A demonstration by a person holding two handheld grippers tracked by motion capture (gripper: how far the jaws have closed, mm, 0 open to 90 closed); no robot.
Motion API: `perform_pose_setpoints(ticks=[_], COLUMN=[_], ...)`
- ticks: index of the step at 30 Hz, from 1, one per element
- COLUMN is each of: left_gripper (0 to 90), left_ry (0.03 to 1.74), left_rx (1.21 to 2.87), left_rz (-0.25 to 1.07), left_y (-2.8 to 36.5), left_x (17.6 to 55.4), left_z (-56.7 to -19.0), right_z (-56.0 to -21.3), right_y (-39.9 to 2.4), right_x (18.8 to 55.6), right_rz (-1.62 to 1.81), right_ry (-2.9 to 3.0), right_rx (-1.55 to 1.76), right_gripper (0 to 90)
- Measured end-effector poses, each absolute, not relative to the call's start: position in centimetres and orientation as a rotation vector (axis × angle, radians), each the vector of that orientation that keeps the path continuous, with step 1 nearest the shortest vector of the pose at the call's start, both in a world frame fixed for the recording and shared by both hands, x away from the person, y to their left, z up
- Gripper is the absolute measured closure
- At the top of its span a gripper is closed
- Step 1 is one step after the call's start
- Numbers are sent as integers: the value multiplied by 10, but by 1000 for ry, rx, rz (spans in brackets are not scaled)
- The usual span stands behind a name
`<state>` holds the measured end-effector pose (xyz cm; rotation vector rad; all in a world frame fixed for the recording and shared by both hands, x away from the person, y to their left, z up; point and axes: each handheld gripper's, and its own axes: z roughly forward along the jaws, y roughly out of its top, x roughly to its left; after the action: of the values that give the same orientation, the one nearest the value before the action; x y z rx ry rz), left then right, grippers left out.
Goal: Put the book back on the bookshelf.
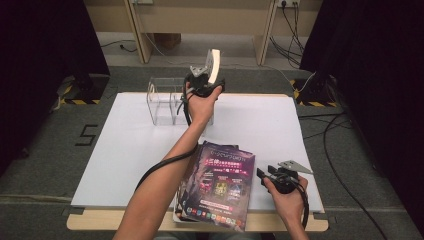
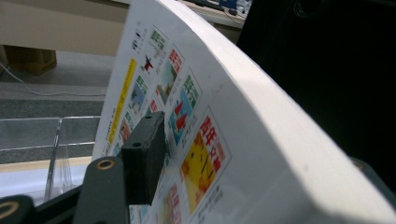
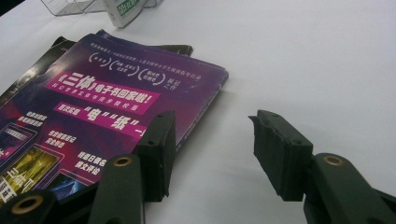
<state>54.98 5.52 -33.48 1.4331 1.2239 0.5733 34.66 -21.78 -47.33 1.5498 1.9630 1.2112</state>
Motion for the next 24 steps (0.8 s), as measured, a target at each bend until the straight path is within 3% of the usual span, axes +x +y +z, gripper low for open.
perform_pose_setpoints(ticks=[15,24], left_gripper=[400,567], left_ry=[1181,1209], left_rx=[1554,1612], left_rz=[617,752], left_y=[55,47], left_x=[522,520], left_z=[-367,-378], right_z=[-474,-475], right_y=[-217,-215], right_x=[346,346], right_rz=[1207,1199], right_ry=[1967,1980], right_rx=[1550,1544], right_gripper=[496,496])
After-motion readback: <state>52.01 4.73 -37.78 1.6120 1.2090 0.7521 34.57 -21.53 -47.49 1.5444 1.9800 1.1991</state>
